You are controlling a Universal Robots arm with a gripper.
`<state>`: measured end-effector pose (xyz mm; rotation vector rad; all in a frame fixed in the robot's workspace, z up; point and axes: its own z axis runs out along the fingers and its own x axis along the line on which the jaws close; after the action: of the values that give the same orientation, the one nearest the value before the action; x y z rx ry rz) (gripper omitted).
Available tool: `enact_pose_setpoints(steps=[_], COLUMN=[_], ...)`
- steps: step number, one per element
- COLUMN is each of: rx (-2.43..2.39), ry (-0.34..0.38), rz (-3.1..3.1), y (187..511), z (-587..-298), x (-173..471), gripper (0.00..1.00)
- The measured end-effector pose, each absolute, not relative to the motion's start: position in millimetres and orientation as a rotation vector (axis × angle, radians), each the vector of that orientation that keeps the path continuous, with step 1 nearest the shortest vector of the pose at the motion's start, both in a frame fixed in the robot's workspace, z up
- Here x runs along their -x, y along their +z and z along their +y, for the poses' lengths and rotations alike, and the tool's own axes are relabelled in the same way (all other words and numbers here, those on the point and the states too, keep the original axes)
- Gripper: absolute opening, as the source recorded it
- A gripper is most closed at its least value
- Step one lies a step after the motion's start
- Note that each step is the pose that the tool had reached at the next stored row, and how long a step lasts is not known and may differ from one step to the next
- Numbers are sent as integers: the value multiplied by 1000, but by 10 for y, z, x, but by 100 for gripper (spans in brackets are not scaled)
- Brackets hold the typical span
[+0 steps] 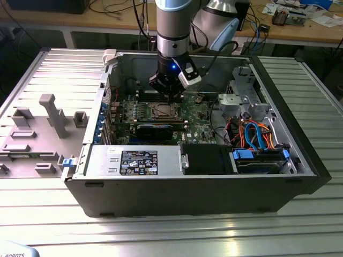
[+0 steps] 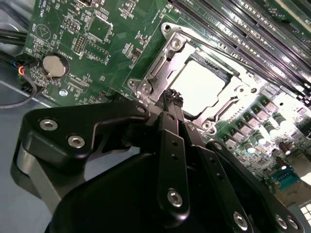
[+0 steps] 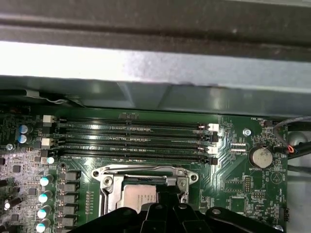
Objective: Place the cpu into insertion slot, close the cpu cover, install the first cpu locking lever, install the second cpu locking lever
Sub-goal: 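Install the second cpu locking lever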
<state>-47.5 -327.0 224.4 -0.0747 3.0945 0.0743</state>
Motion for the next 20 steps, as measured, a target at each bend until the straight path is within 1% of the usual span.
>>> enact_pose_setpoints(steps=[10,16,20], rx=[75,75,76], ry=[61,52,-7], rz=[3095,3099,3100], y=[2244,2348,2349], z=[-3341,-3343,-3343], x=[475,475,475], gripper=[11,11,11])
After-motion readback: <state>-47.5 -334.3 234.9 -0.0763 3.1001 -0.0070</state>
